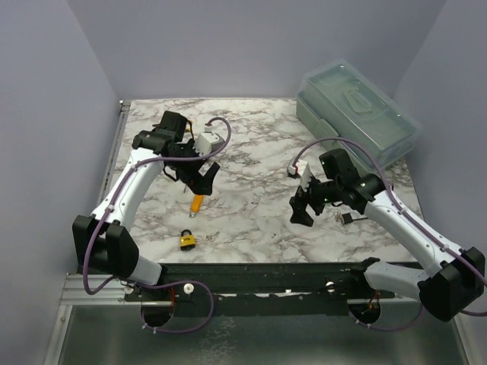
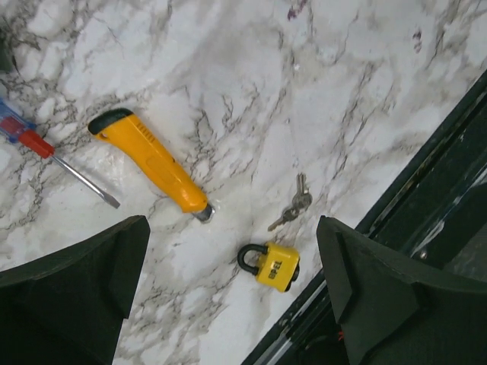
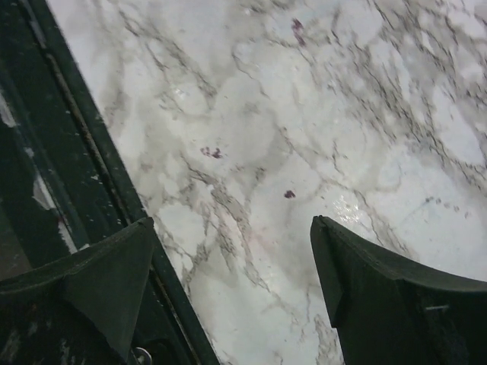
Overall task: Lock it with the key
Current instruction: Pick up the lock from the center of the board.
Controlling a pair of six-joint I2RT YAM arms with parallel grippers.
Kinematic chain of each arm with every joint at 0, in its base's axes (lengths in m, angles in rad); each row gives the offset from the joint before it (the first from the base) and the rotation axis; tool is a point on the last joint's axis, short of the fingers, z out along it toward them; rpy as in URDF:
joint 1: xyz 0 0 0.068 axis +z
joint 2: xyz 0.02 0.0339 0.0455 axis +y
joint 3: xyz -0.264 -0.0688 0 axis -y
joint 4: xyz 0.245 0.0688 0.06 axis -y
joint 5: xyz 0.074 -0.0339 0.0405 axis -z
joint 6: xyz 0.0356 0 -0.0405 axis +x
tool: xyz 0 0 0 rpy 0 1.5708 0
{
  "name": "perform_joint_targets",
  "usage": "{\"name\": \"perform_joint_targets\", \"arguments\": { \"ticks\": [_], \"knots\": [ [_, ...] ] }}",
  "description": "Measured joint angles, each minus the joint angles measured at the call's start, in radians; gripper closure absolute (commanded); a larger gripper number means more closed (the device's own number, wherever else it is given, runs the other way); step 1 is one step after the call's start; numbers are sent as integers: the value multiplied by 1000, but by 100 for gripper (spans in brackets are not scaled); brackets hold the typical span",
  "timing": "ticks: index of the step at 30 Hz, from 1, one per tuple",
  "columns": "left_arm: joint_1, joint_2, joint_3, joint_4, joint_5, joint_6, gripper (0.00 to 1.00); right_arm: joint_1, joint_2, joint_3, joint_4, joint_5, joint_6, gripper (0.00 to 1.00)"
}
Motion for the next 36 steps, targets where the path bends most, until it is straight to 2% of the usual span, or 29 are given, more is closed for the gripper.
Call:
{"name": "perform_joint_targets", "arguments": {
  "ticks": [2, 6, 10, 17, 27, 36],
  "knots": [
    [0, -32, -13, 51, 16, -64, 1, -26, 32, 0, -14, 31, -21, 12],
    [0, -69, -19, 137, 58, -169, 1, -175, 104, -3, -23, 113, -100, 17],
    [0, -73, -19, 178, 90, -224, 1, -292, 170, -35, 16, 242, -195, 18],
    [-2, -73, -15, 207, 119, -264, 1, -400, 265, -66, 106, 380, -330, 23],
    [-5, -73, -15, 213, 134, -276, 1, -441, 394, -68, 238, 477, -468, 24],
    [-7, -87, -15, 213, 135, -275, 1, -504, 407, -84, 262, 500, -558, 22]
  ]
}}
